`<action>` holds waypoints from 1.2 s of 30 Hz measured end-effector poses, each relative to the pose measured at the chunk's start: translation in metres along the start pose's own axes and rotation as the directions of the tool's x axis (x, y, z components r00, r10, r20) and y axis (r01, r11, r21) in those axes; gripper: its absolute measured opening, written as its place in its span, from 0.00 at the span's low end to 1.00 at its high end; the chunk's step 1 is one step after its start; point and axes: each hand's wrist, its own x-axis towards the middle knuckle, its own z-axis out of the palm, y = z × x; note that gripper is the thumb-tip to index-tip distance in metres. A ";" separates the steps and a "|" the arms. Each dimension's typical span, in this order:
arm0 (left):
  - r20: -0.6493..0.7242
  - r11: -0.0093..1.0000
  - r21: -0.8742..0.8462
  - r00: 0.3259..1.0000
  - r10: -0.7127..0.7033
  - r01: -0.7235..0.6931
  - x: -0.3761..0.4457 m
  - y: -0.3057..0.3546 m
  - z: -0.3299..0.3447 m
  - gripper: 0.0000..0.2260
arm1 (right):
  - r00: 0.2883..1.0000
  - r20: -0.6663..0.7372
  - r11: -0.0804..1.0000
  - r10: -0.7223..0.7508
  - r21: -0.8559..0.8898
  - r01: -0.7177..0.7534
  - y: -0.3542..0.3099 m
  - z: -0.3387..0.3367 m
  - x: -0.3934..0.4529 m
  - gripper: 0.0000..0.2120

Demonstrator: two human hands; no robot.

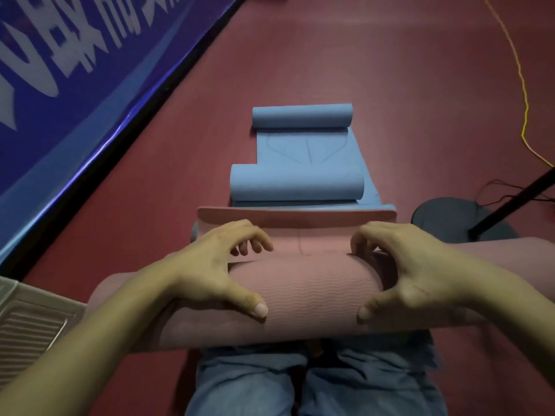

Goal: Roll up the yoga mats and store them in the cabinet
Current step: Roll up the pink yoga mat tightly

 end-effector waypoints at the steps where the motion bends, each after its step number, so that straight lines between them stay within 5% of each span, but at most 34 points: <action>1: -0.036 1.000 0.000 0.999 0.019 -0.019 -0.001 0.001 0.000 0.33 | 1.000 0.006 0.998 0.018 -0.068 -0.017 0.000 -0.003 0.000 0.30; 4: -0.083 0.999 0.037 0.997 -0.011 0.014 -0.007 0.005 -0.003 0.29 | 0.999 0.001 0.989 0.034 -0.145 -0.034 -0.002 -0.004 -0.002 0.37; 7: -0.099 0.955 0.289 0.994 -0.035 0.062 -0.020 0.018 -0.002 0.35 | 1.000 -0.008 0.989 -0.005 -0.145 0.004 -0.003 0.001 -0.006 0.37; 10: 0.018 0.792 0.599 0.987 -0.160 0.118 -0.025 0.048 0.010 0.50 | 0.994 0.102 0.961 0.042 -0.275 -0.012 -0.008 0.006 -0.009 0.57; 13: 0.084 0.699 0.694 0.943 -0.321 0.176 -0.017 0.062 0.031 0.68 | 0.978 0.166 0.894 0.125 -0.447 -0.038 -0.014 0.015 -0.010 0.71; 15: 0.053 0.690 0.695 0.944 -0.327 0.200 -0.012 0.057 0.037 0.71 | 0.986 0.108 0.871 0.124 -0.489 -0.056 -0.014 0.021 -0.007 0.68; 20: -0.045 0.787 0.590 0.980 -0.192 0.182 -0.019 0.043 0.035 0.49 | 0.994 0.048 0.860 0.096 -0.507 -0.059 -0.013 0.020 -0.002 0.51; 23: -0.015 0.840 0.508 0.978 -0.210 0.188 -0.028 0.054 0.021 0.46 | 0.990 0.088 0.894 0.110 -0.445 -0.060 -0.021 0.013 -0.011 0.45; 26: 0.087 0.858 0.477 0.961 -0.262 0.191 -0.043 0.066 0.016 0.52 | 0.977 0.171 0.934 0.129 -0.351 -0.062 -0.028 0.012 -0.028 0.46; 32: 0.288 0.893 0.405 0.899 -0.330 0.198 -0.047 0.068 0.015 0.48 | 0.924 0.356 0.958 0.144 -0.284 -0.040 -0.033 0.016 -0.034 0.48; 36: 0.311 0.919 0.354 0.906 -0.288 0.170 -0.034 0.050 0.009 0.46 | 0.947 0.300 0.981 0.112 -0.188 -0.057 -0.023 0.013 -0.025 0.52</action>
